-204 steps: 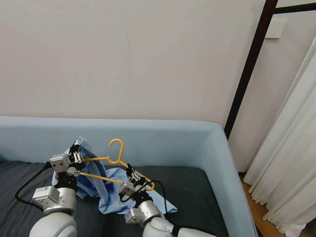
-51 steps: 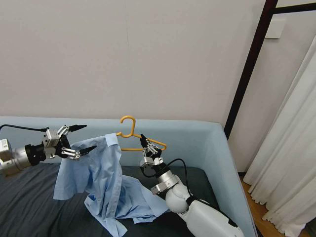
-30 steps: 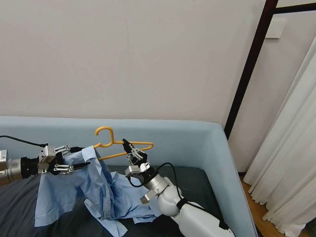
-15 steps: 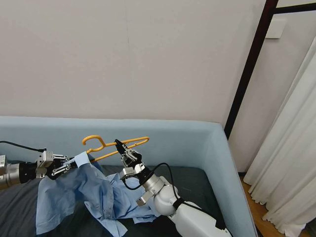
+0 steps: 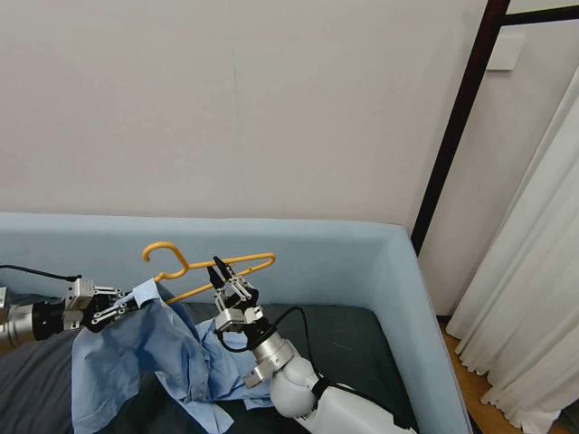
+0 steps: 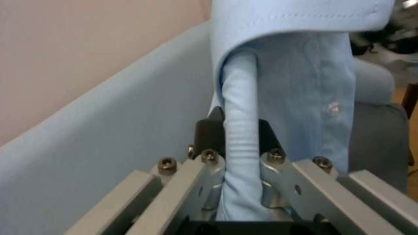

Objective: Pick up the clothes from the sofa and hang them on the clothes hanger.

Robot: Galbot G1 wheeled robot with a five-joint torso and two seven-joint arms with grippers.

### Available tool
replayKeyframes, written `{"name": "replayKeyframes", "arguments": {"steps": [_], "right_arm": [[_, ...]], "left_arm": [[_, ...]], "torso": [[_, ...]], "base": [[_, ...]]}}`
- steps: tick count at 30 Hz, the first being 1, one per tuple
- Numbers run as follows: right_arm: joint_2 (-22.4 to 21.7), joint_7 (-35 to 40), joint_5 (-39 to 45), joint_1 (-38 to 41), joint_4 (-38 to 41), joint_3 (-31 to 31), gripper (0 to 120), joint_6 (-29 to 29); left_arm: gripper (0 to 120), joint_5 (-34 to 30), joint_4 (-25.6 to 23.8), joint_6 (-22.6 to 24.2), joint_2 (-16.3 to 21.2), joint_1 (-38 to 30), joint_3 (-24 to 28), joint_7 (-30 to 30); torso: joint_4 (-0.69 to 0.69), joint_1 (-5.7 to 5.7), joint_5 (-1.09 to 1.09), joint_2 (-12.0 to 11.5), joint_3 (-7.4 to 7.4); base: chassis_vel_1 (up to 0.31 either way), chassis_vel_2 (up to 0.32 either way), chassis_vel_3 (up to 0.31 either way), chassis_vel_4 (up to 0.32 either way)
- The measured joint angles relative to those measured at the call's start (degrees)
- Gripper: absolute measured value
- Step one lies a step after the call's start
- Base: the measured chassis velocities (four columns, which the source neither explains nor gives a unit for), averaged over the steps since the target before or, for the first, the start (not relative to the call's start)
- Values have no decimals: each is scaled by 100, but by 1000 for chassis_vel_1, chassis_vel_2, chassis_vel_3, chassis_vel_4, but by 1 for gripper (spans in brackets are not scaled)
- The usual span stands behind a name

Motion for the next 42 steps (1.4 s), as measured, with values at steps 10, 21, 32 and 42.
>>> {"name": "replayKeyframes", "arguments": {"steps": [10, 21, 32, 42], "right_arm": [[-614, -1363, 1672, -460, 96, -100, 79, 385], [-734, -1414, 2909, -350, -627, -3, 100, -2389], [199, -2233, 2844, 148, -2241, 310, 100, -2601], [656, -2205, 2034, 167, -3145, 394, 100, -2616]], "left_arm": [[1, 12, 229, 12, -128, -36, -19, -180], [1, 219, 205, 2, -126, -12, -74, -180], [1, 775, 606, -128, -288, 41, -27, 24], [1, 1240, 861, -342, -547, 217, -69, 198]], "torso": [[0, 0, 0, 0, 0], [2, 0, 0, 0, 0], [1, 0, -1, -1, 1], [2, 0, -1, -1, 0]], "base": [[0, 0, 0, 0], [0, 0, 0, 0], [0, 0, 0, 0], [0, 0, 0, 0]]}}
